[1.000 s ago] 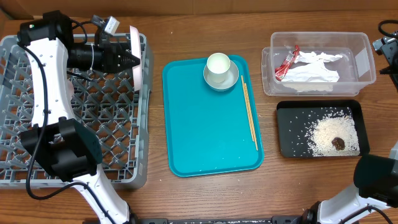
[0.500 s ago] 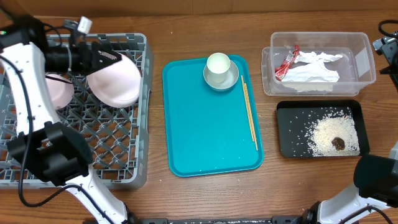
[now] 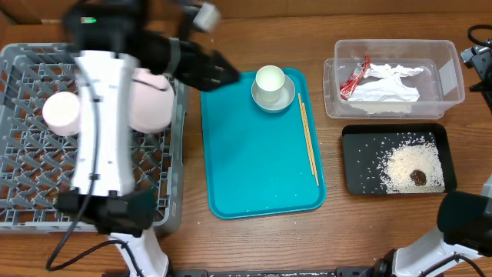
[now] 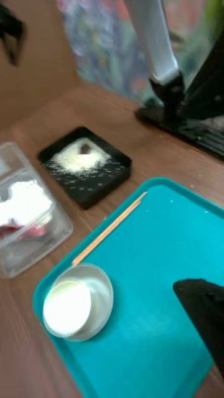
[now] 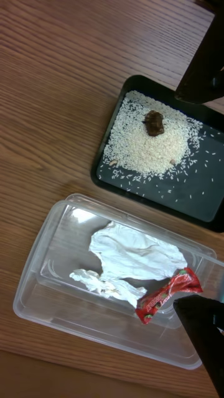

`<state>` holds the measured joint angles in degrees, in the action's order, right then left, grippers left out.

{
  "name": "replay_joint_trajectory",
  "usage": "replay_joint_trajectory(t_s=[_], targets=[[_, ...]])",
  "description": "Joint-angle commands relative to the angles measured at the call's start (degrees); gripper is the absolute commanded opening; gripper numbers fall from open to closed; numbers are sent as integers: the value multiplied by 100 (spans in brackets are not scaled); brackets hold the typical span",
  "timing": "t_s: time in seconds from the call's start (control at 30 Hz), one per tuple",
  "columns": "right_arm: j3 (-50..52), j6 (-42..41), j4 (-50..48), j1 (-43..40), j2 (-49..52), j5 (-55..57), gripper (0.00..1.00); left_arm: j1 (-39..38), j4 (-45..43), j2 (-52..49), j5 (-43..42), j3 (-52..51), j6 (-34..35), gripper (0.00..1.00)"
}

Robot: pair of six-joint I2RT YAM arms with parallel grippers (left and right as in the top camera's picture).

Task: Sort waste into correct bins and load items into the dishwasher
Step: 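Reach the left gripper to the white cup on the saucer and grasp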

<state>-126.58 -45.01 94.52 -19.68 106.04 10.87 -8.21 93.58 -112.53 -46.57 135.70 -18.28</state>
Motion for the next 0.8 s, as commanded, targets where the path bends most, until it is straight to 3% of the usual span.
replay_joint_trajectory(t_s=[0.0, 0.2, 0.33, 0.4, 0.47, 0.63, 0.77], targets=[[-118, 7, -20, 7, -42, 44, 100, -1189, -269, -317, 1851, 24, 595, 89], [-118, 7, -20, 7, -42, 46, 100, -2743, -704, -1147, 3344, 20, 1399, 98], [-120, 9, -20, 7, -42, 46, 100, -3191, -1082, -1821, 3908, 20, 2968, 88], [-118, 7, -20, 7, -42, 46, 100, -3263, -1235, -2127, 3987, 20, 3379, 80], [-118, 7, -20, 7, -42, 46, 100, -3226, -1375, -2210, 4468, 20, 3508, 74], [-120, 9, -20, 7, -42, 46, 100, -2929, -1554, -2100, 5799, 341, 3445, 78], [-118, 9, -20, 7, -42, 46, 100, -2507, -2273, -2124, 5869, 380, 2524, 83]])
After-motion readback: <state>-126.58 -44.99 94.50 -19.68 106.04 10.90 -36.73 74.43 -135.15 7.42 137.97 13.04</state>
